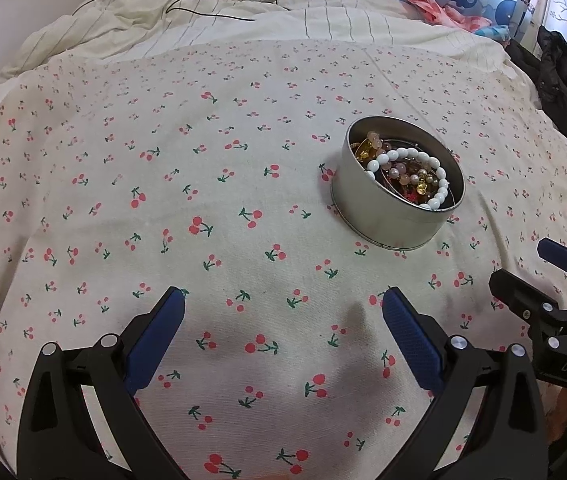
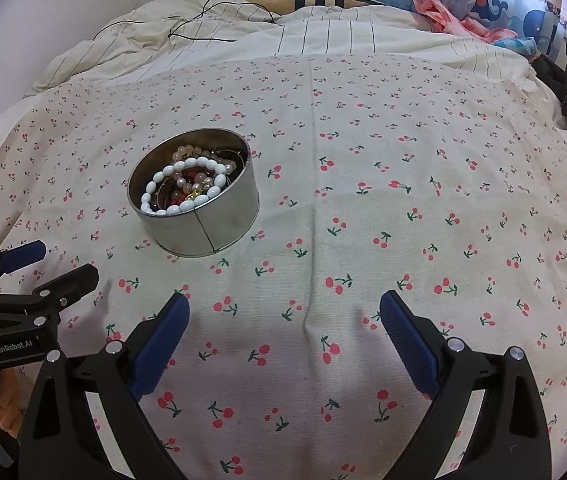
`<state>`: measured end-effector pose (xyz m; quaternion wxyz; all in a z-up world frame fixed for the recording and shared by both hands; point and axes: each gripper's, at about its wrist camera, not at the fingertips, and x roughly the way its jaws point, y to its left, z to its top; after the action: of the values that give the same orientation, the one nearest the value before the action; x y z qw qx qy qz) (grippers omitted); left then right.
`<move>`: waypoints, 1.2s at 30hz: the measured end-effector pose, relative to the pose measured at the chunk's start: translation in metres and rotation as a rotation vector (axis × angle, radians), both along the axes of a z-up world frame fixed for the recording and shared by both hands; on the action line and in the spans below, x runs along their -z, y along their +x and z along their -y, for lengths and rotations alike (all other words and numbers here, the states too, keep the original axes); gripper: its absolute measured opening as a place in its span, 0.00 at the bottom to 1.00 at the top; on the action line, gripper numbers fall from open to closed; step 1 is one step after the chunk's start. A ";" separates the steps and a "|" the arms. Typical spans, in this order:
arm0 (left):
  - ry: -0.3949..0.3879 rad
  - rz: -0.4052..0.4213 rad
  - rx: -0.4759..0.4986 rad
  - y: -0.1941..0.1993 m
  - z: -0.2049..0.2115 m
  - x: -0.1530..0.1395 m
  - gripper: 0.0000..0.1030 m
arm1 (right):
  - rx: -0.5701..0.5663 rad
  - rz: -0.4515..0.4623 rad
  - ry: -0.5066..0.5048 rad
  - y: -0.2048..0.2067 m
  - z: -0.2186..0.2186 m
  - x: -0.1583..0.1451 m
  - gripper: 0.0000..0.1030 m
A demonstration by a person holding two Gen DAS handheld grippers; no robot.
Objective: Organize jewelry
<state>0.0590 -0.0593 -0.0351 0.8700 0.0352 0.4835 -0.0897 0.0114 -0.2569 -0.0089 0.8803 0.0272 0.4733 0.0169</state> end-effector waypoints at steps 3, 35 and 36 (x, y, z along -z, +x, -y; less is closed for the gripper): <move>-0.006 -0.008 0.001 0.000 0.000 0.001 0.93 | -0.002 0.005 -0.014 0.000 -0.001 -0.001 0.90; 0.023 0.079 -0.035 -0.003 -0.007 -0.009 0.92 | -0.001 0.030 -0.045 -0.001 -0.002 -0.006 0.92; 0.037 0.081 -0.039 -0.003 -0.007 -0.009 0.92 | -0.001 0.029 -0.040 -0.001 -0.002 -0.006 0.92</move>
<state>0.0557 -0.0523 -0.0264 0.8897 0.0455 0.4499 -0.0625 0.0103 -0.2551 -0.0033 0.8874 0.0089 0.4609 0.0084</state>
